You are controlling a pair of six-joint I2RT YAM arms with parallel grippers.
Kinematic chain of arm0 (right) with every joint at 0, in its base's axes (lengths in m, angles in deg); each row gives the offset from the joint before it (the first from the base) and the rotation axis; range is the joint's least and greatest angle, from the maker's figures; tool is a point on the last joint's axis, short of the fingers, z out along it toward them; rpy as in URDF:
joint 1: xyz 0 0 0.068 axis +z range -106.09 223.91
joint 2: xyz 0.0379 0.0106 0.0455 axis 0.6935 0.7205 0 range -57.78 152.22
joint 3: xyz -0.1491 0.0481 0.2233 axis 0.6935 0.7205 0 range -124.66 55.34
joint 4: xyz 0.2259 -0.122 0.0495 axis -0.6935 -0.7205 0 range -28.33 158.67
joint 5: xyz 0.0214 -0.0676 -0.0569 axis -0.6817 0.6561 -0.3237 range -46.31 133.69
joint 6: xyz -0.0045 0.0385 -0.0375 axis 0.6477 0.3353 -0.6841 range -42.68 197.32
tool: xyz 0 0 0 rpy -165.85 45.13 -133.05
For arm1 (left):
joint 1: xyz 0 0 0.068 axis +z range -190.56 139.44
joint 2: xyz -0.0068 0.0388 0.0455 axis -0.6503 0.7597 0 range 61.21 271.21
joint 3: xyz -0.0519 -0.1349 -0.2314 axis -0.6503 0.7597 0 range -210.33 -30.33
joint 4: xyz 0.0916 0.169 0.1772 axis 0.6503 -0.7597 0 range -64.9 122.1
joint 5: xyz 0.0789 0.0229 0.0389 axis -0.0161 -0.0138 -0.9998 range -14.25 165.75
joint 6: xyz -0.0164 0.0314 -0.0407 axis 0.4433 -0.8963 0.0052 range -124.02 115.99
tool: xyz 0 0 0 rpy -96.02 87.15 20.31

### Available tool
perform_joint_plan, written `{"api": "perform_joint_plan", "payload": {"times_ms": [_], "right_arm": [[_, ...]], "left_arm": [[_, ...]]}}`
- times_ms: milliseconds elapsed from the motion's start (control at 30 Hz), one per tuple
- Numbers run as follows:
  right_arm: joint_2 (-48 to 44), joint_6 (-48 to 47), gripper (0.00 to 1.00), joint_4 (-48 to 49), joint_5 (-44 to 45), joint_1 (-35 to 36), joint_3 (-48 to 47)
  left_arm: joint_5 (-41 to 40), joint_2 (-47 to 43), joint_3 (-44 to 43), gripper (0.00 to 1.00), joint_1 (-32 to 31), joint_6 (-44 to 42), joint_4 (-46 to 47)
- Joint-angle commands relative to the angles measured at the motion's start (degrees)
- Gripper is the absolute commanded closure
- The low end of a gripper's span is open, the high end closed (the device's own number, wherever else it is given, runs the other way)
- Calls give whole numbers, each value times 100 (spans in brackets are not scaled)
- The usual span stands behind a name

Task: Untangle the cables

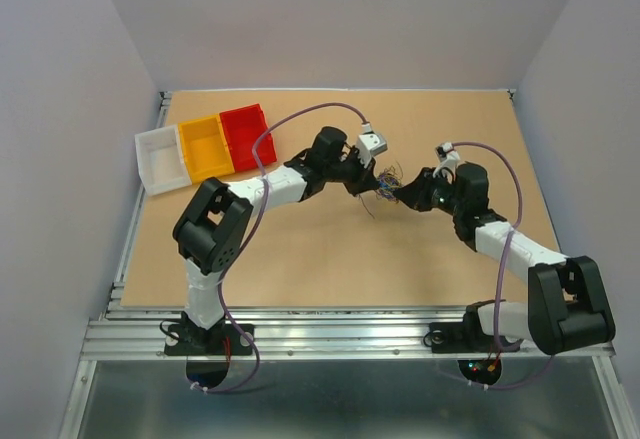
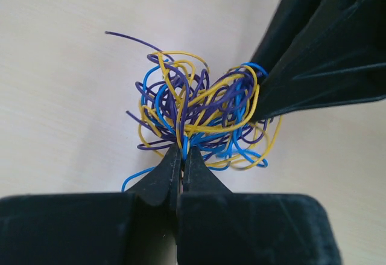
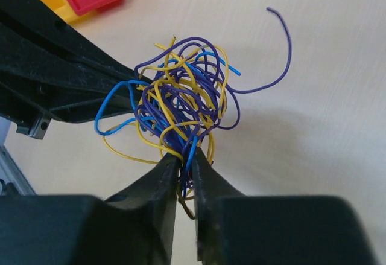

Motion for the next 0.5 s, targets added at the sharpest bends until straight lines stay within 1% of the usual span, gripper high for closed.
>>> {"api": "perform_joint_plan", "payload": {"times_ms": [0,67,100,133,167,200,233,267,300,367,400,467], "right_arm": [[-120,0,96,229,95,48,-407],[-452,114,99,203,517,57,-328],[-594,237,99,55,771,57,-266],[-735,290,99,-69,1383,57,-231],[-1093,334,100,-183,1720,57,-196],[-1279,378,100,-271,2019,57,-134],[-1499,396,99,-446,2422,48,-21],[-1840,396,100,-474,2531,57,59],[-2018,379,99,-526,2593,57,103],[-2247,352,99,-676,2471,57,156],[-2326,326,99,-720,2340,57,147],[-2292,282,99,-720,1857,57,95]], "left_arm": [[-160,-486,56,100,234,236,378],[-484,-495,30,100,322,324,334],[-1104,-512,21,97,392,472,282],[-1380,-521,30,94,541,526,272],[-1626,-530,38,89,664,587,272],[-2055,-564,47,80,770,701,281],[-2129,-591,91,79,1014,737,290],[-2173,-670,126,77,1130,746,316],[-2182,-723,187,68,1218,912,421],[-2226,-854,398,61,1359,913,527],[-2252,-1003,477,55,1351,852,666],[-2209,-1144,697,54,1360,817,816]]}}
